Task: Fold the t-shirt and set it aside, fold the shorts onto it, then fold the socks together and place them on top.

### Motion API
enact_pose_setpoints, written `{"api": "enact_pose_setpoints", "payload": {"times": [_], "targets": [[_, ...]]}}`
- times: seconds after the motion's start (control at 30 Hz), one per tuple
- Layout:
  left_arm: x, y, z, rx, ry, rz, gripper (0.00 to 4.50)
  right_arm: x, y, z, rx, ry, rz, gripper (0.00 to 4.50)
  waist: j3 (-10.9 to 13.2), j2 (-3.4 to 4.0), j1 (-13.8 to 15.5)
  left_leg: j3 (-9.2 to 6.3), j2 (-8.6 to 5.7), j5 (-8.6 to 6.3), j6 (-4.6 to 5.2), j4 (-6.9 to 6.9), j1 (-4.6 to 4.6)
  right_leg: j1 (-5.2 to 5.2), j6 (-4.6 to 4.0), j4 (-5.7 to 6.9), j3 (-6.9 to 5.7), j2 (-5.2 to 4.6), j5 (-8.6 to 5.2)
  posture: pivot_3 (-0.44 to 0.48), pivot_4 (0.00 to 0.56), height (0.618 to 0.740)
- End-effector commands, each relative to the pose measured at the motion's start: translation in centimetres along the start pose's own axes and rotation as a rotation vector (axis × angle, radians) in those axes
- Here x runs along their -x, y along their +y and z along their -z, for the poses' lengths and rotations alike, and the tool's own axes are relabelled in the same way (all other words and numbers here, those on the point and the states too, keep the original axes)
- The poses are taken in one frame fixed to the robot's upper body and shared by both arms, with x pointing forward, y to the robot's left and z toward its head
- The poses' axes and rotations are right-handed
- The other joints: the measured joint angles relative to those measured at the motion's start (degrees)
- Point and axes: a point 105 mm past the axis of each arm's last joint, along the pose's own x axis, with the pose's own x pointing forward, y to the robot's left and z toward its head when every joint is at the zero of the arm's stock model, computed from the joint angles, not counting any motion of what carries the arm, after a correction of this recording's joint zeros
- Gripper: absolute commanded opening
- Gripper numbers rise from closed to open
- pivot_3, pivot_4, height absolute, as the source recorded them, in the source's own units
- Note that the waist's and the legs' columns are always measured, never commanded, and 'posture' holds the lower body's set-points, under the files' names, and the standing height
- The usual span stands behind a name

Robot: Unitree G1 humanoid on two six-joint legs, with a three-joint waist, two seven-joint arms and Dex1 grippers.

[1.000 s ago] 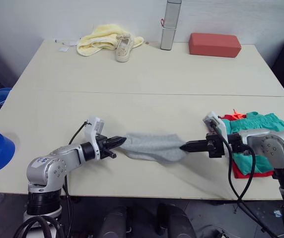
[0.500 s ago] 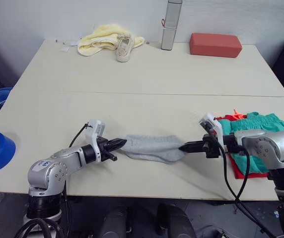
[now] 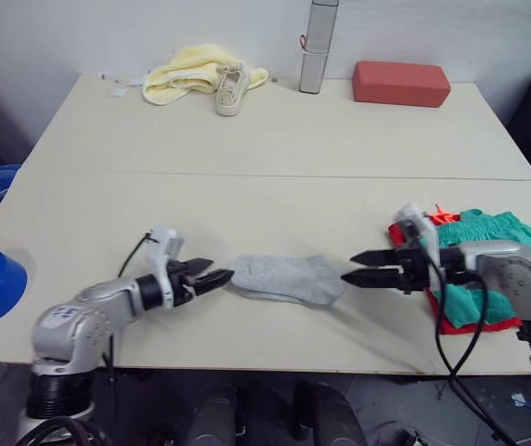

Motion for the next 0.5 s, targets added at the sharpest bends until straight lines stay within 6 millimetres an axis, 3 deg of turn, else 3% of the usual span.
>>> {"api": "enact_pose_setpoints", "payload": {"times": [0.03,0.07,0.13,0.23,0.37,0.47,0.5], "targets": [[1.5,-1.3,-2.4,-0.126,-0.092,0.136,3.59,0.6,2.2,-3.2,0.169,-0.183,-0.095,4.49,0.0,0.02,-0.1,0.0,0.0,-0.01,-0.01,-0.01,-0.01,-0.01,0.0,-0.01,0.0,0.01,0.0,0.0,0.15,0.74],[1.5,-1.7,-3.0,-0.166,-0.114,0.178,3.59,0.0,2.5,-3.5,0.204,-0.221,-0.104,4.49,0.0,0.02,-0.2,0.02,0.01,-0.01,-0.02,-0.01,0.0,0.0,0.0,-0.01,0.03,0.0,0.0,0.0,0.15,0.74],[1.0,-2.4,-3.7,-0.235,-0.142,0.236,3.2,-1.8,3.2,-3.1,0.268,-0.227,-0.118,4.07,0.0,0.03,-0.2,0.02,0.04,-0.02,-0.04,-0.02,0.01,0.0,0.0,-0.01,0.02,0.02,0.0,0.0,0.15,0.74],[-1.0,-3.8,-4.4,-0.298,-0.181,0.305,2.34,-4.8,4.1,-1.3,0.377,-0.206,-0.139,3.14,0.0,0.03,0.1,0.01,0.03,-0.02,-0.07,-0.05,0.01,-0.01,-0.01,-0.01,0.02,0.01,0.0,0.0,0.15,0.74],[-4.0,-4.7,-3.2,-0.376,-0.134,0.33,1.1,-8.0,3.9,1.0,0.484,-0.176,-0.106,1.73,0.0,0.03,0.0,0.15,-0.1,0.03,0.05,-0.02,-0.04,0.01,0.13,-0.04,0.05,0.0,0.07,0.0,0.15,0.74],[-5.7,-5.6,-1.5,-0.364,-0.104,0.367,0.06,-9.3,3.1,2.5,0.521,-0.168,-0.056,0.61,0.0,0.03,-0.2,0.21,-0.12,0.2,0.35,-0.01,-0.02,0.01,0.16,-0.05,0.05,0.02,0.09,0.0,0.15,0.74],[-6.2,-5.5,-0.8,-0.361,-0.082,0.354,0.0,-9.4,3.0,3.1,0.541,-0.144,-0.06,0.25,0.0,0.03,-0.3,0.21,-0.1,0.2,0.35,0.0,-0.01,0.01,0.16,-0.04,0.06,0.04,0.08,0.0,0.15,0.74]]}}
